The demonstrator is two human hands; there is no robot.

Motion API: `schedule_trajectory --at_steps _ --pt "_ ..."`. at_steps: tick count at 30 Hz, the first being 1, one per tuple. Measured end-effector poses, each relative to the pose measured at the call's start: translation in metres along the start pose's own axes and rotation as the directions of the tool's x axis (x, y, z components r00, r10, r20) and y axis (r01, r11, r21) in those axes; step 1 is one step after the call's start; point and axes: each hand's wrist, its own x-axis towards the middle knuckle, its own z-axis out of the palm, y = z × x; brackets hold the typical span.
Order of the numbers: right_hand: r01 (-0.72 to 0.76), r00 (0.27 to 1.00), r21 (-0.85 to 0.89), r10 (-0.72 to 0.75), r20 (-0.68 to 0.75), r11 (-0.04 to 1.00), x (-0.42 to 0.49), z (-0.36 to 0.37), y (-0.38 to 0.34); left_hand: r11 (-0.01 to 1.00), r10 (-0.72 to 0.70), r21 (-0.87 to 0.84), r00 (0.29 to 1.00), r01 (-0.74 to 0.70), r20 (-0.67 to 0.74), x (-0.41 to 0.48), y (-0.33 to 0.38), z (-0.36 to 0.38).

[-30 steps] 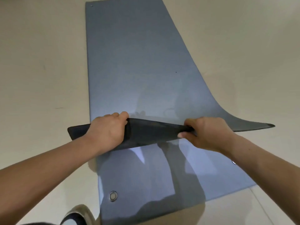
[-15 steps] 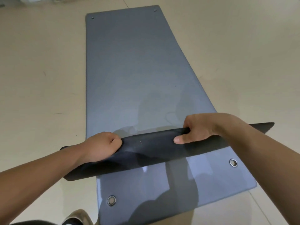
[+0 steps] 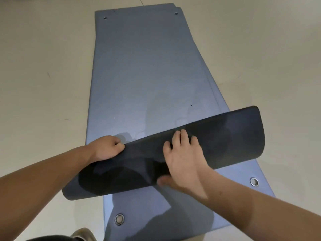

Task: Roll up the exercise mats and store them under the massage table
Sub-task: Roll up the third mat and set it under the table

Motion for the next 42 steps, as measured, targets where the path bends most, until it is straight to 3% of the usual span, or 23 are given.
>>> schedule_trajectory --at_steps 1,5,7,10,12,15,18,24,27,31,33,36,40,42 --pt "0.004 0.999 -0.015 -0.004 0.052 1.000 0.001 0.011 -0.004 1.000 -0.002 -0.013 1.000 0.002 0.011 0.004 -0.004 0.001" --pt "0.043 0.999 -0.056 -0.042 0.028 0.997 0.019 0.056 0.012 1.000 -0.003 -0.011 1.000 0.003 -0.012 0.014 -0.010 0.004" --pt "0.075 0.997 -0.027 -0.075 0.030 0.997 0.031 0.066 0.019 0.988 0.059 0.149 0.987 -0.036 -0.151 0.008 -0.003 0.002" --pt "0.133 0.986 0.071 -0.139 0.088 0.989 0.049 0.058 0.031 0.907 0.303 0.400 0.866 -0.134 -0.397 -0.026 0.017 0.010" --pt "0.136 0.975 0.167 -0.161 0.151 0.977 0.057 0.045 0.042 0.887 0.343 0.421 0.880 -0.189 -0.328 -0.057 0.029 0.033" --pt "0.144 0.961 0.232 -0.192 0.200 0.962 0.067 0.031 0.052 0.857 0.164 0.508 0.979 -0.082 -0.119 -0.079 0.030 0.070" --pt "0.143 0.944 0.238 -0.205 0.260 0.961 0.074 0.021 0.048 0.852 0.080 0.523 0.987 0.003 -0.136 -0.065 0.017 0.076" --pt "0.115 0.914 0.221 -0.190 0.359 0.968 0.080 -0.003 0.060 0.844 0.215 0.518 0.973 -0.139 -0.088 -0.051 0.019 0.034" --pt "0.109 0.959 0.064 -0.122 0.255 0.992 0.065 -0.010 0.057 0.881 0.199 0.435 0.980 -0.188 0.020 -0.052 0.031 0.007" --pt "0.091 0.993 -0.030 -0.089 0.072 0.995 0.042 -0.013 0.043 0.974 0.169 0.104 0.948 -0.203 0.269 -0.047 0.032 -0.032" --pt "0.104 0.988 0.028 -0.107 0.115 0.994 0.041 -0.020 0.040 0.986 0.152 0.002 0.897 -0.168 0.414 -0.042 0.031 -0.044" --pt "0.139 0.948 0.218 -0.194 0.253 0.966 0.049 -0.027 0.044 0.989 0.123 0.008 0.837 -0.150 0.533 -0.032 0.030 -0.054" --pt "0.085 0.869 0.408 -0.268 0.416 0.909 0.074 -0.035 0.047 0.991 0.080 0.058 0.878 -0.122 0.472 -0.031 0.026 -0.060" --pt "0.046 0.832 0.422 -0.268 0.486 0.905 0.095 -0.039 0.046 0.953 0.118 0.242 0.961 -0.180 0.250 -0.043 0.023 -0.057"
